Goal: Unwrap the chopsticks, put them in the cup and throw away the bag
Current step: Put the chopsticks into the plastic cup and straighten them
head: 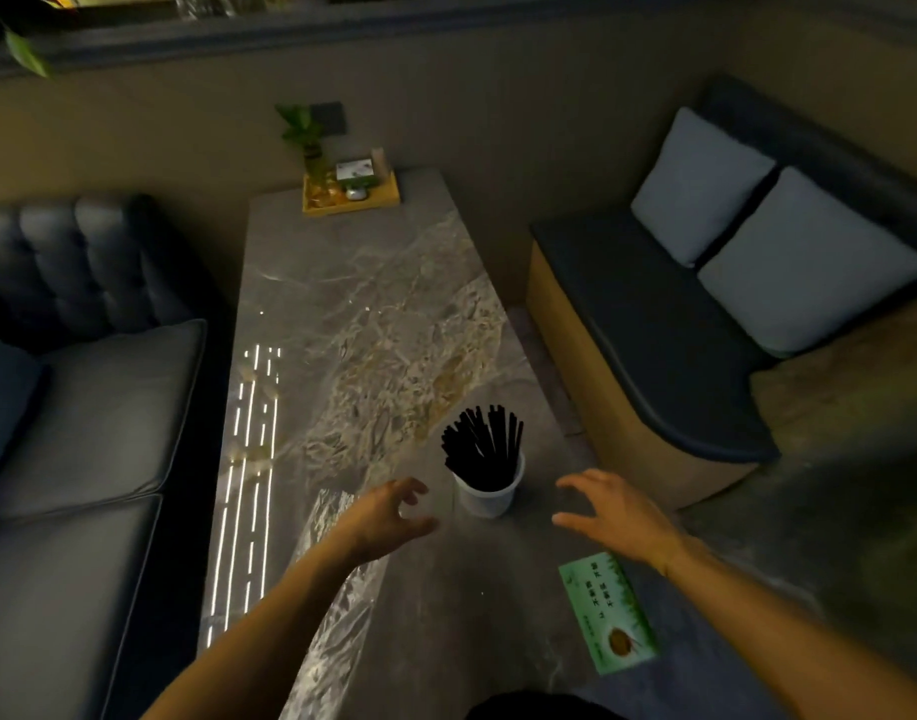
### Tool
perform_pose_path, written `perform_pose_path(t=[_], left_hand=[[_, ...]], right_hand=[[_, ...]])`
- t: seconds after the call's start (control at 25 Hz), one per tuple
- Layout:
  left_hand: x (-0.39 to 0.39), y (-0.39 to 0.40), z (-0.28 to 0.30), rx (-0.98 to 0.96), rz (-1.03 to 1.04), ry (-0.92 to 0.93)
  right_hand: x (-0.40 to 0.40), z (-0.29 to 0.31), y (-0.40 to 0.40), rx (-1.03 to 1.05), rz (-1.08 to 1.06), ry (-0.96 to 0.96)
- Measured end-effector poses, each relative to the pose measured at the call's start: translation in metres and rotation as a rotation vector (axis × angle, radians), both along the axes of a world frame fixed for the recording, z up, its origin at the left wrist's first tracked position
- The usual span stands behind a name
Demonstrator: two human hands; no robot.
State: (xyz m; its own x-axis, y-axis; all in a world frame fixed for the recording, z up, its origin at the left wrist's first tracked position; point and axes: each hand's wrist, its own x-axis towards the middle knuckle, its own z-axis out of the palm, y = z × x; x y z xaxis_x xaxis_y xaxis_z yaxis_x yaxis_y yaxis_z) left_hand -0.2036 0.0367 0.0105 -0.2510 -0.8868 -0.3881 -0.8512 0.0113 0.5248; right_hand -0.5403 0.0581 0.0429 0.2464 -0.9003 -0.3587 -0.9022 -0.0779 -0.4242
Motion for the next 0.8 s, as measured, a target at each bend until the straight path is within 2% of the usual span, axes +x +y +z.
perform_pose_path(t=[0.2,0.48,0.68,0.8], left_hand=[[-0.028,-0.005,0.003,-0.033,0.247,0.091],[-0.067,-0.012,0.011,-0.053,0.409,0.295],[-0.081,-0.029,0.01,-0.013,0.497,0.458],[-0.088,-0.036,0.007,0.019,0.517,0.524]], right_hand=[[0.004,-0.005,-0.034,0.062,0.044,-0.123],[0.038,-0.02,-0.079,0.188,-0.006,-0.355],[0.057,-0.032,-0.099,0.175,-0.002,-0.361],[0.068,-0.031,-0.11,0.16,0.057,-0.296]])
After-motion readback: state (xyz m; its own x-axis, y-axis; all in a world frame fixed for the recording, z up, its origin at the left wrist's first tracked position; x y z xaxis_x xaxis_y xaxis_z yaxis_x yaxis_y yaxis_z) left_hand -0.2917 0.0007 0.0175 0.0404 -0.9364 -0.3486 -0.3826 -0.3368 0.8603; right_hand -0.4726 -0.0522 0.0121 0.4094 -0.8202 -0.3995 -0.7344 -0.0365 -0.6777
